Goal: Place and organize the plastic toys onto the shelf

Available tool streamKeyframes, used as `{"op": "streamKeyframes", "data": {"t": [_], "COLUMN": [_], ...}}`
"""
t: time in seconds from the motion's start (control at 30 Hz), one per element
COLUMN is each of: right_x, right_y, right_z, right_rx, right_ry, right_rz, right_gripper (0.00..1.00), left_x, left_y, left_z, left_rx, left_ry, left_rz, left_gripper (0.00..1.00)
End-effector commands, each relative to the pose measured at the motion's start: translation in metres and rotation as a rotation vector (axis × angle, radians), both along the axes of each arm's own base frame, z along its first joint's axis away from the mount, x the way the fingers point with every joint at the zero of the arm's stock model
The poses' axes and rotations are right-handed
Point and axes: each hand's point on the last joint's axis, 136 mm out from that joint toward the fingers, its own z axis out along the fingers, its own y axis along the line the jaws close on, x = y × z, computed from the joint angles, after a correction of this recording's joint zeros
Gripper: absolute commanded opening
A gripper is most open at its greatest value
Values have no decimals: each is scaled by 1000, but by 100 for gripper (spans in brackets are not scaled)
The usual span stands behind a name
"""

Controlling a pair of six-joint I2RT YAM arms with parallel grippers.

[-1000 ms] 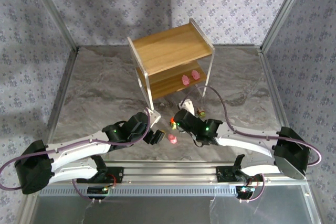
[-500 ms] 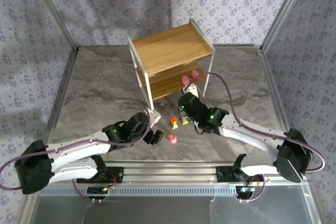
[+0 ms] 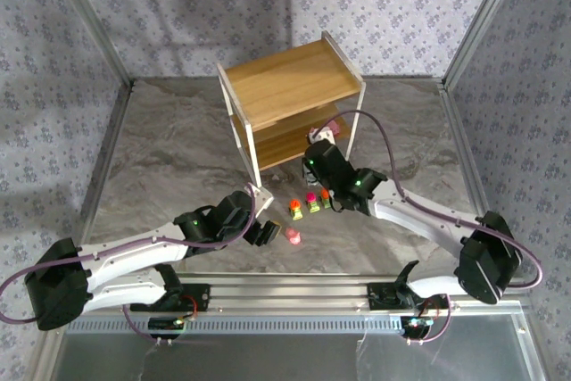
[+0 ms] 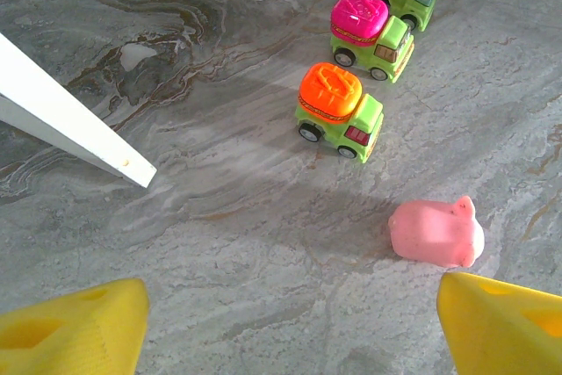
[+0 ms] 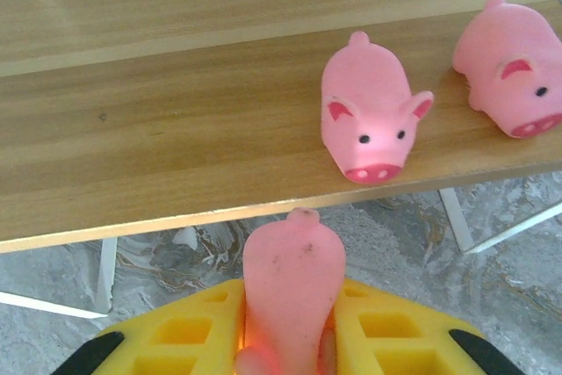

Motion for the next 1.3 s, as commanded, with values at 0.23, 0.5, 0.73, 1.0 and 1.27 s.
{"op": "streamKeyframes", "data": {"t": [0.23, 0.5, 0.73, 1.0, 1.27], "right_x": [21, 31, 39, 47, 51], "right_y": [23, 29, 31, 34, 34], "right_z": [23, 24, 21, 15, 16], "right_rx": [35, 40, 38, 36, 13], "right_ry": [-49, -56, -58, -73, -84], "right_rz": [39, 45, 40, 27, 31], "right_gripper": [27, 27, 27, 27, 28], "left_x": [-8, -16, -23, -27, -26], "left_y": [-10, -18, -23, -24, -23], "left_z": [16, 22, 24, 30, 27], "left_rx": [-67, -114, -143, -174, -160], "left_ry": [-4, 9, 23, 20, 23], "left_rz": [-69, -121, -160, -180, -173], "left_gripper": [86, 86, 86, 86, 86]}}
